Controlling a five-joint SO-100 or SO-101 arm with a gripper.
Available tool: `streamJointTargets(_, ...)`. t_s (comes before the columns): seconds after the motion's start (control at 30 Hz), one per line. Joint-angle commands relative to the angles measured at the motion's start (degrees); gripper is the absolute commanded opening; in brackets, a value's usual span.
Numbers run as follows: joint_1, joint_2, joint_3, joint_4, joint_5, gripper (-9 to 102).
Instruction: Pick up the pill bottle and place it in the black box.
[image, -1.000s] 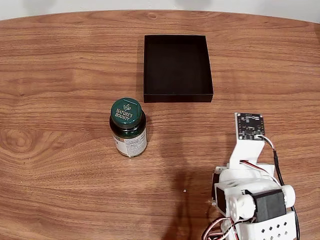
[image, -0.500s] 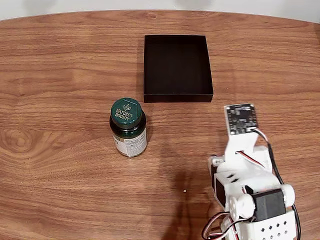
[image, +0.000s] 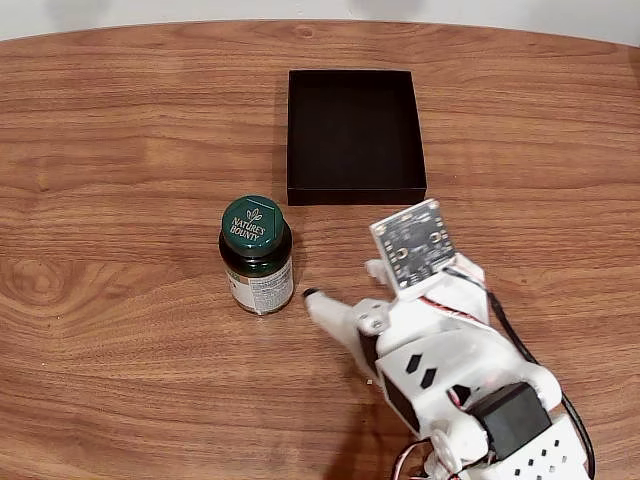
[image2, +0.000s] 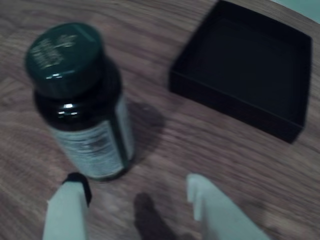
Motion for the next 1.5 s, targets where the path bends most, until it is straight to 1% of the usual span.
streamJointTargets(0.0, -4.13, 0.62, -1.05, -1.85, 0.62, 25)
streamJointTargets(0.1, -4.92, 0.26, -1.05, -2.99, -0.09, 28)
streamJointTargets(0.17, -5.01, -1.85, -1.05, -5.89, -0.97, 30)
streamJointTargets(0.33, -4.57, -14.15, -1.05, -19.95, -2.9, 32)
streamJointTargets(0.53, -4.92, -28.92, -1.05, -34.63, -4.48, 34)
streamJointTargets(0.6, -4.04, -29.97, -1.14, -36.56, -4.57, 35)
streamJointTargets(0.83, -1.67, -29.88, -1.14, -36.74, -5.45, 39)
streamJointTargets(0.97, -2.11, -33.75, -1.41, -39.9, -5.45, 41)
streamJointTargets(1.1, -1.67, -39.29, -1.67, -45.44, -4.83, 42)
streamJointTargets(1.47, -2.29, -56.34, -2.64, -61.79, -4.48, 41)
